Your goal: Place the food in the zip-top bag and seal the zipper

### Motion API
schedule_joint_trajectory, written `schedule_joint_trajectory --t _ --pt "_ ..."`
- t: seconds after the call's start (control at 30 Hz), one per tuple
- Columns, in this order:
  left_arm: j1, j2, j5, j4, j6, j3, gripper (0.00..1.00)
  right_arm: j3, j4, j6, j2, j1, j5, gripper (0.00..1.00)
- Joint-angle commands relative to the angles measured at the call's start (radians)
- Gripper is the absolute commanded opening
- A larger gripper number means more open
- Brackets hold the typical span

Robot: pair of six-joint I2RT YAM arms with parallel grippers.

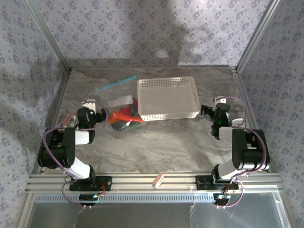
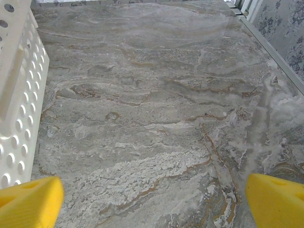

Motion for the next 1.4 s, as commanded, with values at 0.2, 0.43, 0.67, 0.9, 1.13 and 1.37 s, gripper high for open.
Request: schedule_joint_trajectory --t 0.2,0.43,0.67,0.9,1.13,1.37 --pt "0.004 0.007 0.019 0.002 -0.012 0.020 1.00 0.419 -0.592 -0.054 0.211 0.007 -0.101 1.00" --pt "0.001 0.007 0.016 0.002 -0.011 0.021 1.00 2.410 -2.428 0.082 1.524 0.092 0.110 1.00" --pt "0.002 0.006 0.016 0.002 -0.010 0.020 1.00 1.365 -1.580 0.113 0.980 0.231 0.530 1.00" --pt "0.003 0.008 0.017 0.001 -0.012 0.022 1.00 2.233 -2.314 0.278 1.614 0.305 1.125 0.99" --pt "0.005 0.006 0.020 0.000 -0.013 0.021 1.00 1.799 -1.639 -0.178 1.447 0.332 1.377 1.00" --pt "0.004 0.007 0.020 0.000 -0.012 0.022 1.00 1.910 -1.951 0.088 1.425 0.273 1.087 0.98"
